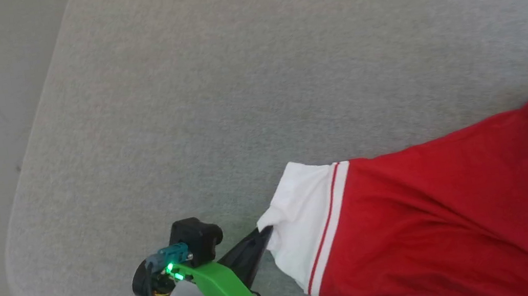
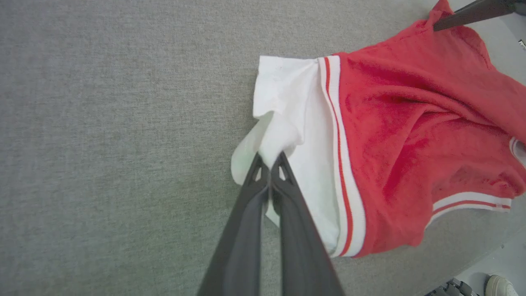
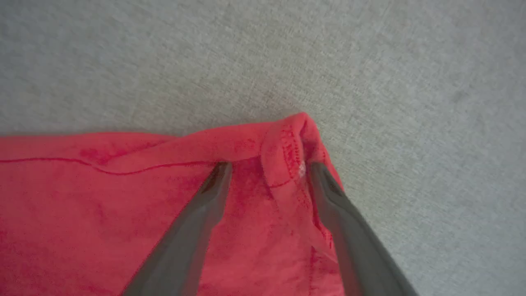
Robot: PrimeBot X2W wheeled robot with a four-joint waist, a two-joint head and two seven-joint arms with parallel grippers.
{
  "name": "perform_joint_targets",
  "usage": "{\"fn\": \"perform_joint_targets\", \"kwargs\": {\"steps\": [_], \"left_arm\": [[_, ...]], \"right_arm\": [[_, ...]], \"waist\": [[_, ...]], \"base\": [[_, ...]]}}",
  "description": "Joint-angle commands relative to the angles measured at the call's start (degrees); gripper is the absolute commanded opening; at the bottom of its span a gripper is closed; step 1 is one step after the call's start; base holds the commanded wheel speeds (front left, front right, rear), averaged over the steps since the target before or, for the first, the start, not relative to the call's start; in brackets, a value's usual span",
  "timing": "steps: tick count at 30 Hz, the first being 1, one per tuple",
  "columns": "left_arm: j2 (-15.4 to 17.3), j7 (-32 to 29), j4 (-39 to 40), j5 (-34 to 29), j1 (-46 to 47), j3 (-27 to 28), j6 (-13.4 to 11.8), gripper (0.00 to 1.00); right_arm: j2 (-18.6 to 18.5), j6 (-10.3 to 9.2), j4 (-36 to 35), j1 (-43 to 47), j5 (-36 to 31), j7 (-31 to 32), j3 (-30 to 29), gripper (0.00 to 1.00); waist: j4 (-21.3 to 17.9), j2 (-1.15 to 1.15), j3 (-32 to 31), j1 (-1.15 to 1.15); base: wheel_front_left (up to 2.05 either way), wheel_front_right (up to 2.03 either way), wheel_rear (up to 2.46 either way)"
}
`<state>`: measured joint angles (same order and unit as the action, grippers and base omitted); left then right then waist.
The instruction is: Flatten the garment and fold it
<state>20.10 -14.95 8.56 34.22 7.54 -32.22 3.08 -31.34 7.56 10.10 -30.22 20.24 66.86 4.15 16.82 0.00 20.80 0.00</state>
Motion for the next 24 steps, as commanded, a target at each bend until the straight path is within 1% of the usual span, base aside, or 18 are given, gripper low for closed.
{"fn": "perform_joint_targets", "kwargs": {"steps": [1, 4, 5, 6, 7, 12, 19, 24], "left_arm": [[-0.3, 0.5, -0.5, -0.4, 1.0, -0.1, 0.5, 0.0], [-0.5, 0.9, -1.3, -0.4, 1.1, -0.2, 0.5, 0.0], [-0.5, 1.1, -1.5, -0.3, 1.1, -0.2, 0.5, 0.0], [-0.5, 1.2, -1.7, -0.3, 1.1, -0.2, 0.5, 0.0], [-0.4, 1.3, -1.8, -0.3, 1.1, -0.2, 0.5, 0.0], [-0.2, 1.2, -2.4, -0.2, 1.1, -0.1, 0.4, 0.0], [0.8, 1.4, -2.8, 0.1, 0.9, 0.8, -0.2, 0.0], [2.1, 2.1, -1.9, 0.3, 0.7, 2.5, -1.0, 0.0]], "right_arm": [[-0.1, -0.08, 1.0, -0.7, -0.3, -0.3, 0.7, 1.0], [-0.8, -0.08, 3.0, -0.1, -0.3, 0.3, 2.4, 1.0], [-1.0, -0.08, 3.6, 0.2, -0.1, 0.4, 2.9, 0.87], [-1.1, -0.08, 3.9, 0.4, 0.1, 0.3, 3.2, 0.36], [-1.3, -0.08, 4.3, 0.6, 0.3, 0.1, 3.7, 0.0], [-1.6, -0.08, 5.9, 0.6, 0.9, -2.1, 5.5, 0.0], [-1.2, -0.08, 6.8, -2.0, 2.7, -10.3, 6.1, 0.0], [-0.6, -0.08, 5.9, -3.2, 6.6, -16.2, 5.5, 0.0]], "waist": [[2.1, 0.0, 2.1, 0.0], [2.3, 0.0, 2.2, 0.0], [2.3, 0.0, 2.2, 0.0], [2.3, 0.0, 2.2, 0.0], [2.2, 0.0, 2.1, 0.0], [1.3, 0.0, 1.1, 0.0], [-1.2, 0.0, -3.3, 0.0], [-3.9, 0.0, -8.3, 0.0]], "base": [[0.0, 0.0, 0.0], [0.0, 0.0, 0.0], [0.0, 0.0, 0.0], [0.0, 0.0, 0.0], [0.0, 0.0, 0.0], [0.0, 0.0, 0.0], [0.0, 0.0, 0.0], [0.0, 0.0, 0.0]]}}
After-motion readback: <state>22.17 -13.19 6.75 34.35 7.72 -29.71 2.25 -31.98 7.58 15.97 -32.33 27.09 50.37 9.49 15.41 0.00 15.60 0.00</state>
